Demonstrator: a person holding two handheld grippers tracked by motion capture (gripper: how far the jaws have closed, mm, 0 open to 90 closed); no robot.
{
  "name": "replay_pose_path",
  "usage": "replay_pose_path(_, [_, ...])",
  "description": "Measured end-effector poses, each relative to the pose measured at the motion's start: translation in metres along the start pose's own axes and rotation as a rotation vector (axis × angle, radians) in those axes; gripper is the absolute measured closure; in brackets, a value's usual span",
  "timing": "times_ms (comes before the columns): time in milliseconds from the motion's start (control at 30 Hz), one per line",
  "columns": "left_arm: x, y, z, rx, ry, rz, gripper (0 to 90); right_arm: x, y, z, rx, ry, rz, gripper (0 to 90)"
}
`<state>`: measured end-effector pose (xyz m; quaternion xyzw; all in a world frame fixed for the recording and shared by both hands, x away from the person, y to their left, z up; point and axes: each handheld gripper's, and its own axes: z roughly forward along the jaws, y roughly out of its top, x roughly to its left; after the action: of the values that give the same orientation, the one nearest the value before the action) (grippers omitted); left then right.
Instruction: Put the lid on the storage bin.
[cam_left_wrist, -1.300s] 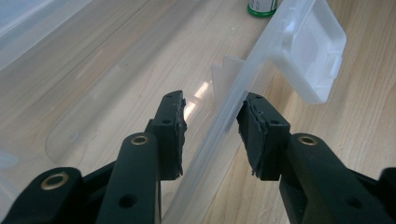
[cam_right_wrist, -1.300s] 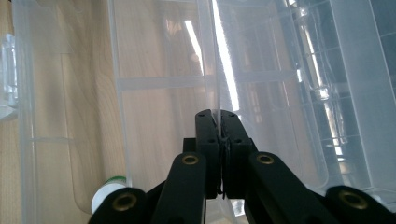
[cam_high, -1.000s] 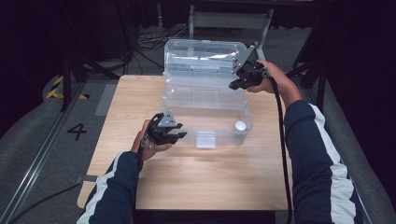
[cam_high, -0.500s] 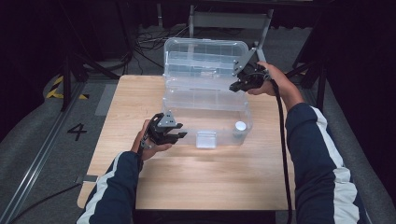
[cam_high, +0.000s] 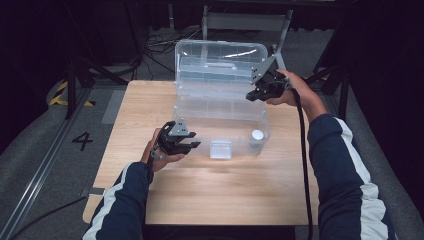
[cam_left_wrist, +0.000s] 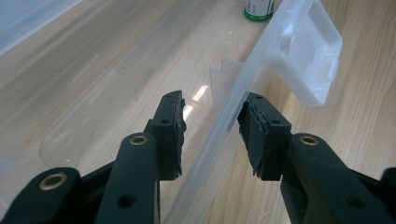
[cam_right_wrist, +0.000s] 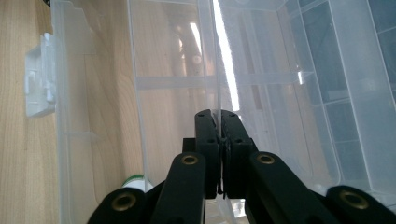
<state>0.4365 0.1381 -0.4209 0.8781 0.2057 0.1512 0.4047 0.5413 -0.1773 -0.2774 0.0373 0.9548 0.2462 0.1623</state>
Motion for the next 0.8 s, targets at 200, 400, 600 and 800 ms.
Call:
replay_pose_path(200, [0.001, -0.001, 0.001, -0.006, -0.007, 0.004, 60.4, 0.002, -0.002, 0.000, -0.011, 0.001, 0.006, 87.8])
replay_pose_path(400, [0.001, -0.001, 0.001, -0.010, -0.012, 0.002, 60.3, 0.006, -0.003, -0.001, -0.017, 0.002, 0.000, 87.8])
replay_pose_path(600, [0.001, -0.001, 0.001, -0.011, -0.012, 0.000, 60.1, 0.008, -0.004, -0.001, -0.026, 0.005, -0.010, 87.7])
replay_pose_path(800, [0.001, -0.001, 0.001, -0.012, -0.013, 0.001, 60.0, 0.010, -0.005, -0.001, -0.025, 0.005, -0.015, 87.6])
